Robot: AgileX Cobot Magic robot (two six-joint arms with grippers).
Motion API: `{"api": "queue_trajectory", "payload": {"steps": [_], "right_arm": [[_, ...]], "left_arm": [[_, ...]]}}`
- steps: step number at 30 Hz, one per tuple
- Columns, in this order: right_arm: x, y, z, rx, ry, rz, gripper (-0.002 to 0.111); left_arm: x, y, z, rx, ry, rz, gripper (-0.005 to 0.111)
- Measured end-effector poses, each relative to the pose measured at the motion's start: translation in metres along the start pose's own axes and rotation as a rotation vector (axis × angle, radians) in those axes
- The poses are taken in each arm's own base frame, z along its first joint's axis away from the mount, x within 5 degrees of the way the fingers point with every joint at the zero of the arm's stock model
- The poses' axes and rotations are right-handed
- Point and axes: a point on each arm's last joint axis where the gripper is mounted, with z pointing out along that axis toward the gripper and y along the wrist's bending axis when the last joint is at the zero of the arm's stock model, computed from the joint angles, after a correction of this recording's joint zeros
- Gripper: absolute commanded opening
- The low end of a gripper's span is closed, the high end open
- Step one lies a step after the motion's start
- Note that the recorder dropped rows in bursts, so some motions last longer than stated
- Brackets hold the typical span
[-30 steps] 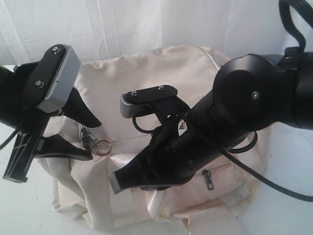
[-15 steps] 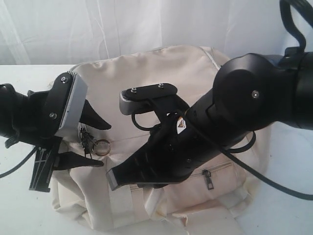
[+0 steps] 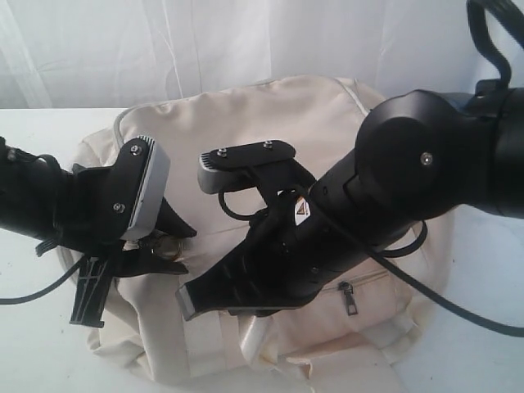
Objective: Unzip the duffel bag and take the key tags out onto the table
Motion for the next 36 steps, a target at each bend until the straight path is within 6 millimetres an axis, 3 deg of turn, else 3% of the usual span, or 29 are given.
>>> {"api": "queue_trajectory", "payload": {"steps": [7, 17, 21, 27, 32, 36], "right_arm": [[0.0, 0.0, 0.0, 0.0, 0.0, 0.0, 0.0], [0.0, 0.001, -0.001, -0.004, -0.008, 0.003, 0.0], [0.0, 0.001, -0.001, -0.004, -0.002, 0.003, 0.0], [0.0, 0.001, -0.001, -0.004, 0.001, 0.003, 0.0], [0.0, 0.001, -0.001, -0.004, 0.002, 0.003, 0.0], [0.0, 0.001, -0.001, -0.004, 0.002, 0.003, 0.0]], "left_arm": [[-0.003, -0.001, -0.001, 0.0, -0.004, 0.014, 0.015], [-0.014, -0.003, -0.021, -0.049, -0.018, 0.066, 0.015], [-0.015, -0.002, -0.025, -0.083, -0.014, 0.073, 0.028], [-0.014, 0.002, -0.027, -0.13, 0.003, 0.029, 0.063], [-0.017, 0.002, -0.031, -0.143, -0.011, -0.087, 0.064], [-0.027, -0.001, -0.049, -0.186, -0.053, -0.23, 0.064]]}}
